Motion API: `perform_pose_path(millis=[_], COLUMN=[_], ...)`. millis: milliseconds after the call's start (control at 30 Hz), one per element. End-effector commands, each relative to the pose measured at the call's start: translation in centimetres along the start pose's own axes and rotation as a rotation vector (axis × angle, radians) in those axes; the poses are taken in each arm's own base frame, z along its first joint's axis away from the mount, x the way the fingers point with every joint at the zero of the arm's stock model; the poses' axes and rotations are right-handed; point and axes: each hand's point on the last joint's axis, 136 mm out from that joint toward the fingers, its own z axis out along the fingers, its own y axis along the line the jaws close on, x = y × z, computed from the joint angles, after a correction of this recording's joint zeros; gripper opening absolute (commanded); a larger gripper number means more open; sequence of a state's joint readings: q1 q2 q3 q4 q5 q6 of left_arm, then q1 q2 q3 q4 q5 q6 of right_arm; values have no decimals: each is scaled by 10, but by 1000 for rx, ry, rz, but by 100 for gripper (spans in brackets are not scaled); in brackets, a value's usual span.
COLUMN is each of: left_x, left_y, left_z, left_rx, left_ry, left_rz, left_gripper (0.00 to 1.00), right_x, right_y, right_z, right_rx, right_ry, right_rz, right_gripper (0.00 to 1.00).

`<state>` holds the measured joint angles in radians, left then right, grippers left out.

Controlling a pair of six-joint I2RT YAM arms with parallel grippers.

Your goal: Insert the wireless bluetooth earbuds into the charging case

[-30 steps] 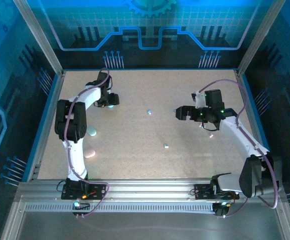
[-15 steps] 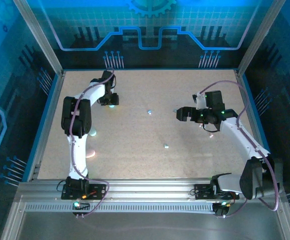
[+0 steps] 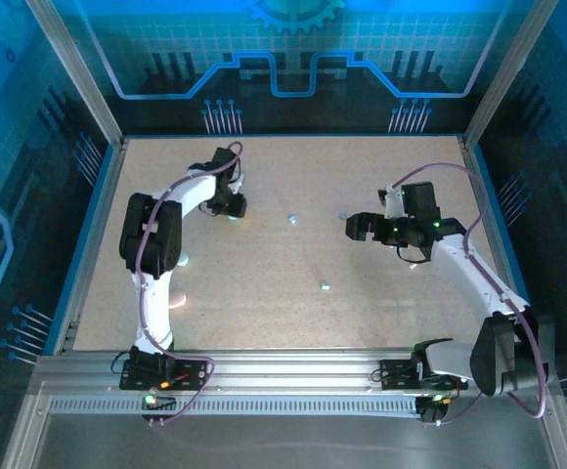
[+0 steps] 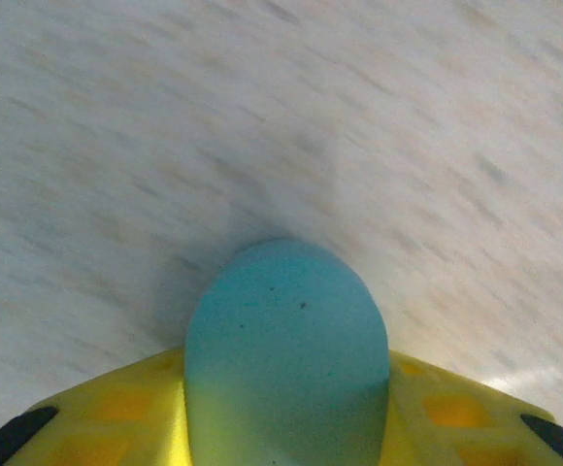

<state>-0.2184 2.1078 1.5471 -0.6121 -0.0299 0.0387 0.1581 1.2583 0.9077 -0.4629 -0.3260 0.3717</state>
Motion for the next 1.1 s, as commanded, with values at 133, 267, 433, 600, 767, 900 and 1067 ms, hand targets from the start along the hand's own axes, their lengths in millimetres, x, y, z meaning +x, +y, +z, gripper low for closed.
perform_pose_path(millis=[133, 267, 433, 600, 767, 900, 1067], left_x=[16, 40, 75, 96, 105, 107, 102], left_y=[-108, -139, -165, -177, -186, -194, -198], left_z=[-102, -154, -212, -244, -252, -253, -260], left_rx=[474, 629, 753, 772, 750, 726, 697], left_ry=[-243, -357, -513, -610, -625, -607, -633], left_rz=[229, 399, 649, 805, 893, 933, 954], left_gripper=[28, 25, 26, 28, 27, 27, 27], right_x=[3, -1, -9, -12, -7, -2, 5], right_y=[19, 31, 54, 80, 111, 138, 159], right_z=[-10, -20, -40, -58, -71, -77, -72], right_rx=[-115, -195, -297, -391, -473, -506, -505], right_ry=[-3, -9, -8, 20, 69, 113, 156], right_rz=[89, 128, 164, 172, 128, 75, 3], right_gripper=[99, 98, 94, 88, 83, 79, 79])
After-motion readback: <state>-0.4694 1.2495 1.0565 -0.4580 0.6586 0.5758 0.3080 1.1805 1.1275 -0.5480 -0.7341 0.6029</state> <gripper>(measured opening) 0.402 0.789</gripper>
